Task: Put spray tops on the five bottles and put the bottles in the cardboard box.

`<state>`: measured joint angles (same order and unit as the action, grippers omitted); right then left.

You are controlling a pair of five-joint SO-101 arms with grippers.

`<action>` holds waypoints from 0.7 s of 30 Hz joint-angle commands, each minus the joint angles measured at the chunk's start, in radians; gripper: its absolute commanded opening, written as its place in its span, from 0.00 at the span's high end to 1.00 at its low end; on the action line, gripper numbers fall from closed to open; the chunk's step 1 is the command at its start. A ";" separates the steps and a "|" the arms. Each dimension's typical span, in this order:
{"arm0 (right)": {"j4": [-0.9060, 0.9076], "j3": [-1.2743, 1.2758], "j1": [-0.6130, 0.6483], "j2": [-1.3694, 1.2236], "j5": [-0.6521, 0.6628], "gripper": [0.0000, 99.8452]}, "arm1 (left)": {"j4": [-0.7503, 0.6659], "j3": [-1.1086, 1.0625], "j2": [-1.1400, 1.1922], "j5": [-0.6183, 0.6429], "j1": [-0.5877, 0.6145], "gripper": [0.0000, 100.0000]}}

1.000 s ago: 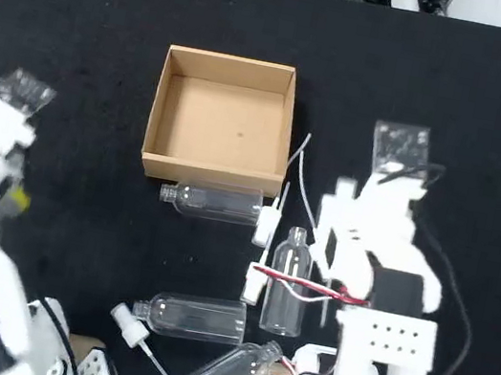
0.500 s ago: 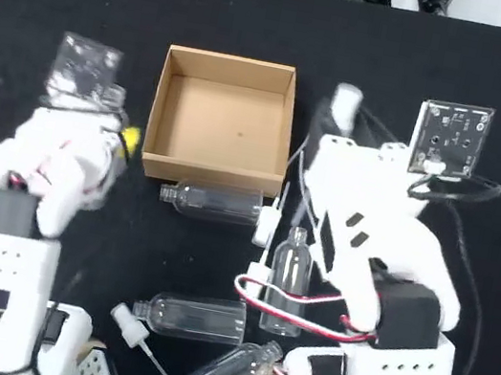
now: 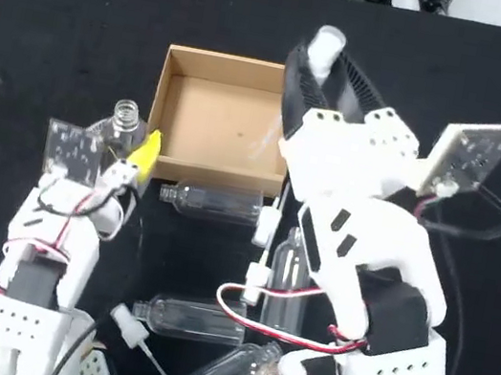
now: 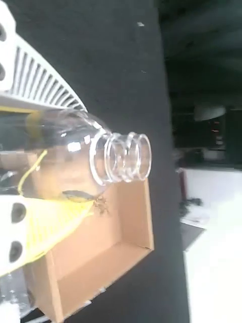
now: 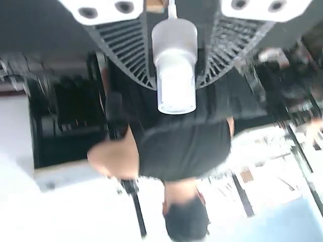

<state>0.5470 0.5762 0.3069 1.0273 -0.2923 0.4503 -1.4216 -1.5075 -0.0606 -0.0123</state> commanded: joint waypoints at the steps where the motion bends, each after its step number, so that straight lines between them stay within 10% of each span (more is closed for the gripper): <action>1: -0.169 -0.025 0.020 0.030 -0.008 0.99 | -0.104 -0.096 -0.133 0.006 -0.073 0.97; 21: -0.388 0.081 0.298 0.025 0.071 0.99 | -0.226 -0.278 -0.301 0.005 -0.140 0.97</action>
<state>0.2447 0.6437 0.5846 1.0273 -0.2846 0.2447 -1.6778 -1.7975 -0.0591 -0.1381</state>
